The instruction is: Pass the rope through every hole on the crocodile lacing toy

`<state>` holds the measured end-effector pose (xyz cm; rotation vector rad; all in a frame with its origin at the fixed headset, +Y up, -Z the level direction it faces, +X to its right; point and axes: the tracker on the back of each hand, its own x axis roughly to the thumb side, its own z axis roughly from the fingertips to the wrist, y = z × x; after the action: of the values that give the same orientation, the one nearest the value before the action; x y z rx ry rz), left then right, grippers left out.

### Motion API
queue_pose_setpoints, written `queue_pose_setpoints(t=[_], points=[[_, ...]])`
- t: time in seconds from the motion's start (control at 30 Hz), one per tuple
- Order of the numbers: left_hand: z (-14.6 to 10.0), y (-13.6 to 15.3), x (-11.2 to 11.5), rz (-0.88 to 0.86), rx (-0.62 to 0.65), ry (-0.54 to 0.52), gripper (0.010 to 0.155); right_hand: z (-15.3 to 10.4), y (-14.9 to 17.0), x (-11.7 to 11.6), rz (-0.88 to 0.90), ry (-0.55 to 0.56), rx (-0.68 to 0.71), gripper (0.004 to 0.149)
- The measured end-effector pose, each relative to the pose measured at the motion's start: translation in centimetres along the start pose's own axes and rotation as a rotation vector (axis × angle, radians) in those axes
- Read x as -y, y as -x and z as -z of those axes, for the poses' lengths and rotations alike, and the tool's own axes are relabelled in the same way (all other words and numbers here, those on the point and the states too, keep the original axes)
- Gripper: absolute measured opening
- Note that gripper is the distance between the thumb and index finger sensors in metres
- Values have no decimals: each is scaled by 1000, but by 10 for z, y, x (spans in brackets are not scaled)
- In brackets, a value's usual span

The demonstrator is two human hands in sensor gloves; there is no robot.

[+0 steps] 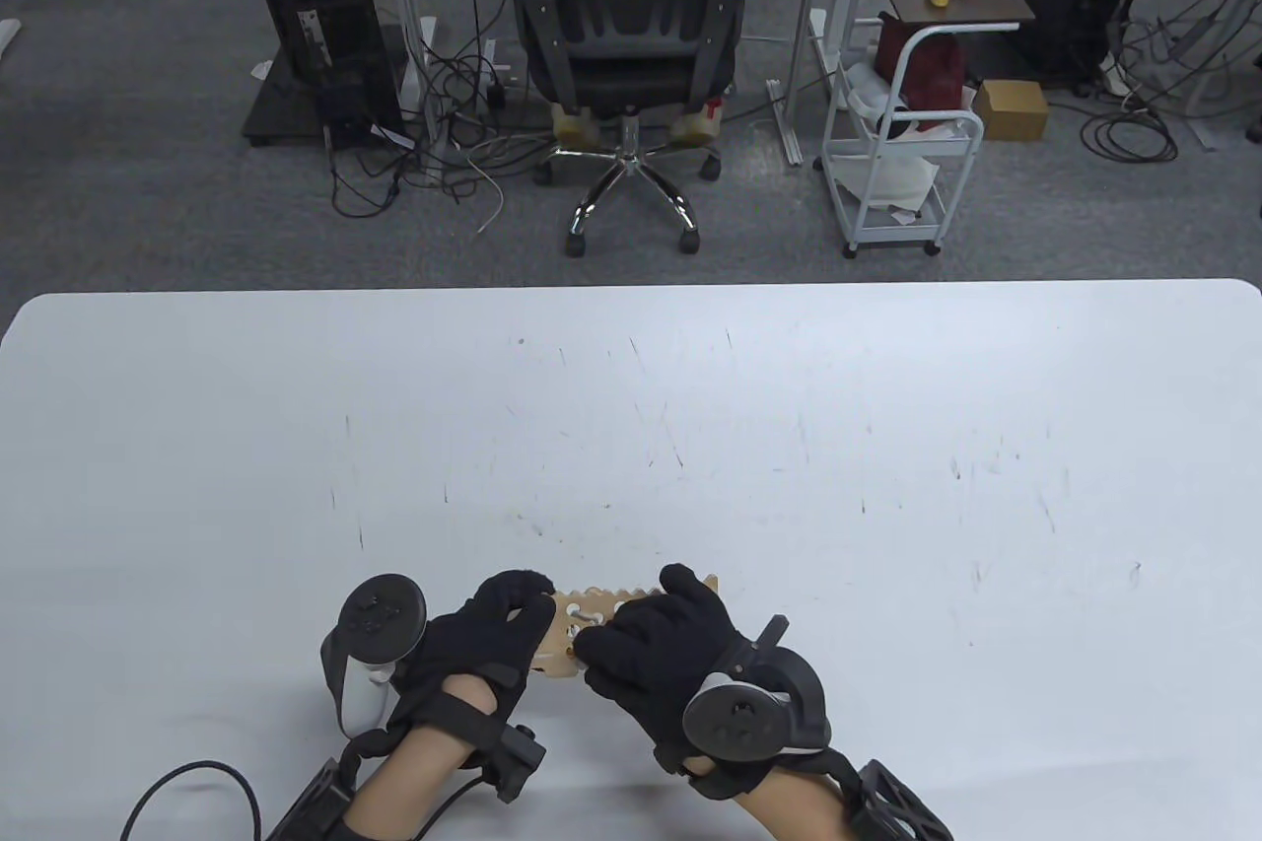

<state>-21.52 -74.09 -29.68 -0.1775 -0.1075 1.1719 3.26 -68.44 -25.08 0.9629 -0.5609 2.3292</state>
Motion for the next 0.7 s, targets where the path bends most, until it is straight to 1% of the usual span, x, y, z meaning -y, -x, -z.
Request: queue_pose_setpoints(t=[0.3, 0.43, 0.53, 0.7], points=[[-1, -3, 5, -2, 24, 26, 53, 1, 1, -6, -59, -35, -53, 38], [-1, -3, 6, -12, 39, 38, 54, 2, 2, -7, -66, -44, -88, 41], [-1, -4, 9, -18, 54, 50, 54, 2, 4, -9, -73, -62, -126, 59], [-1, -7, 13, -24, 83, 76, 54, 2, 9, -11, -69, -85, -173, 80]])
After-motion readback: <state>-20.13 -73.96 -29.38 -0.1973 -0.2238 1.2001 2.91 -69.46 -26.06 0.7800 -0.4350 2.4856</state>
